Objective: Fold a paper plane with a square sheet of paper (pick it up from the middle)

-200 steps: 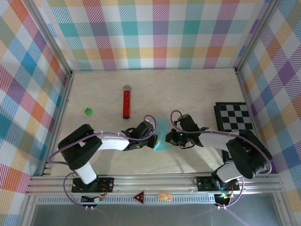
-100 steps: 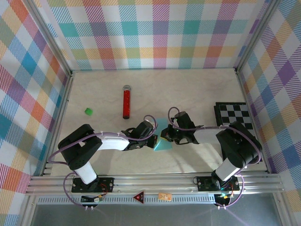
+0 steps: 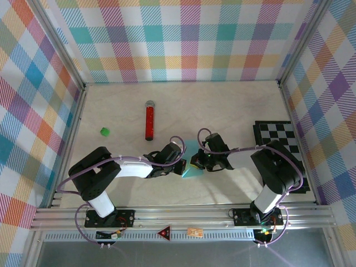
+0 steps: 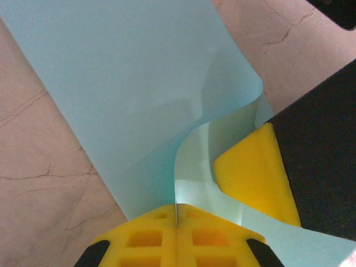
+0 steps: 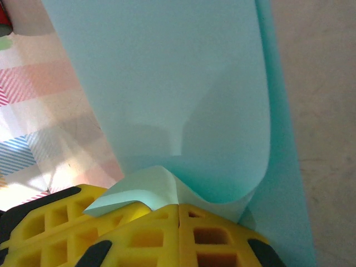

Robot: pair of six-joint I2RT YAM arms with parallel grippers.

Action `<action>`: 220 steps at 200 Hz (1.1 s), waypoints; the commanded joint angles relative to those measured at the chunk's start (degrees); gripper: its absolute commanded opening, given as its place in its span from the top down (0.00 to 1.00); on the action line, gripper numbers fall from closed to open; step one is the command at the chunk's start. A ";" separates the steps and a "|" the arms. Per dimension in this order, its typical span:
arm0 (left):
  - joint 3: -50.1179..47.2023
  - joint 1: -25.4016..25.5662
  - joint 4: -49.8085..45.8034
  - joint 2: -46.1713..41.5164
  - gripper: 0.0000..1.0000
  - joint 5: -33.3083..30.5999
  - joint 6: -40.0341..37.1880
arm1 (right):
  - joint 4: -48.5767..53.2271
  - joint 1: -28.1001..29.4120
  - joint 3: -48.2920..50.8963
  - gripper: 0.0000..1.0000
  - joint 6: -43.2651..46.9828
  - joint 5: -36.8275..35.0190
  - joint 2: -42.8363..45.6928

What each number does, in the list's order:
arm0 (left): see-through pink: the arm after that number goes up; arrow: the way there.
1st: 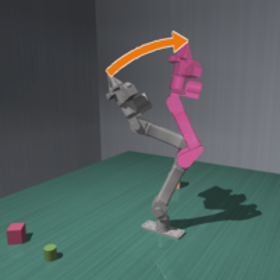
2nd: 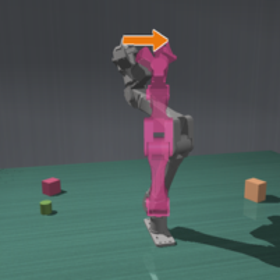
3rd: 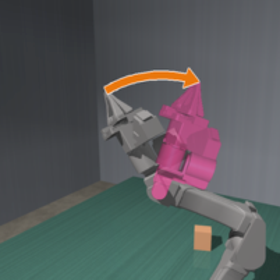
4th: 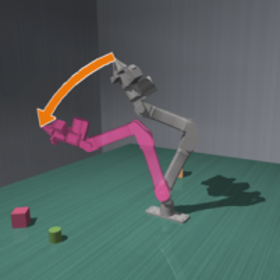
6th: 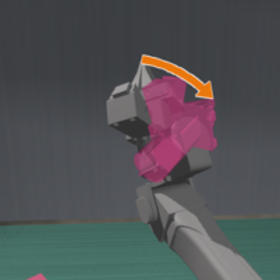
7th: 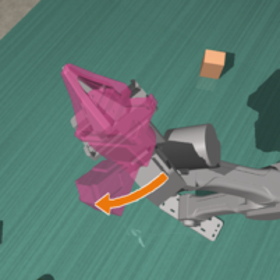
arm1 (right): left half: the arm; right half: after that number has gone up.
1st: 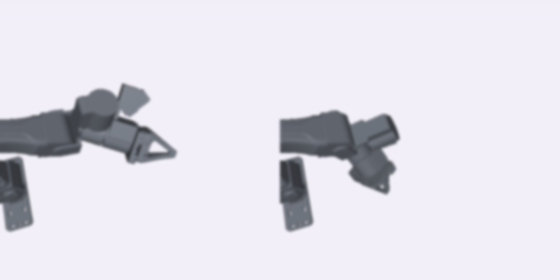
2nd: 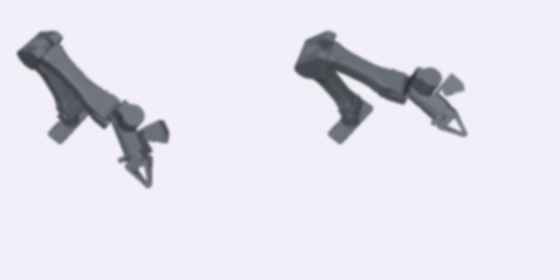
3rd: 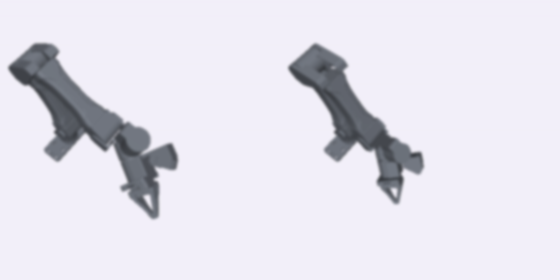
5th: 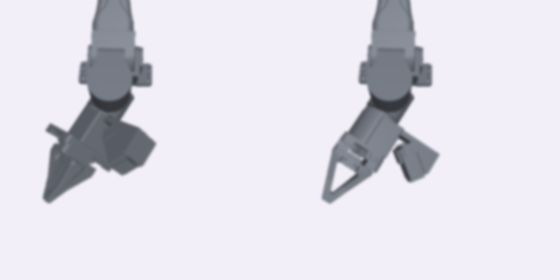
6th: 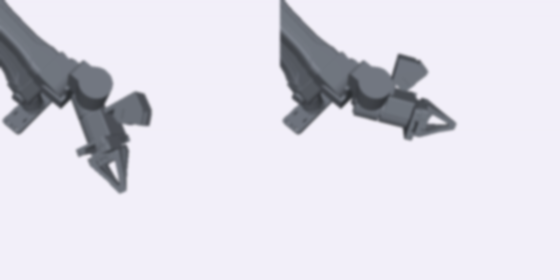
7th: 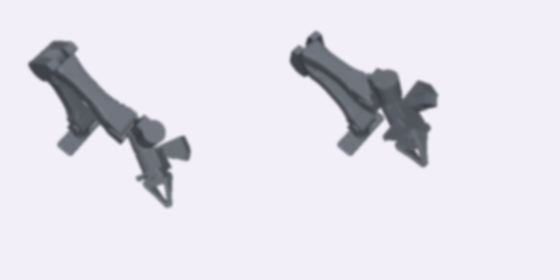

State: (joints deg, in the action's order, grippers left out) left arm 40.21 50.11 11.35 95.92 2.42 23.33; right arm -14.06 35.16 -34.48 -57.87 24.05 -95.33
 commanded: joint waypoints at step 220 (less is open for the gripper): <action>-2.31 -0.70 -5.29 -0.25 0.97 -1.62 -0.32 | 8.68 -7.03 -5.59 1.00 3.03 -0.18 1.36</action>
State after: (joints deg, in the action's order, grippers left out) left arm 39.88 50.11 11.70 95.72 2.26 23.29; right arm -7.22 28.29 -38.63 -55.99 23.18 -92.84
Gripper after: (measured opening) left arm 0.049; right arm 0.064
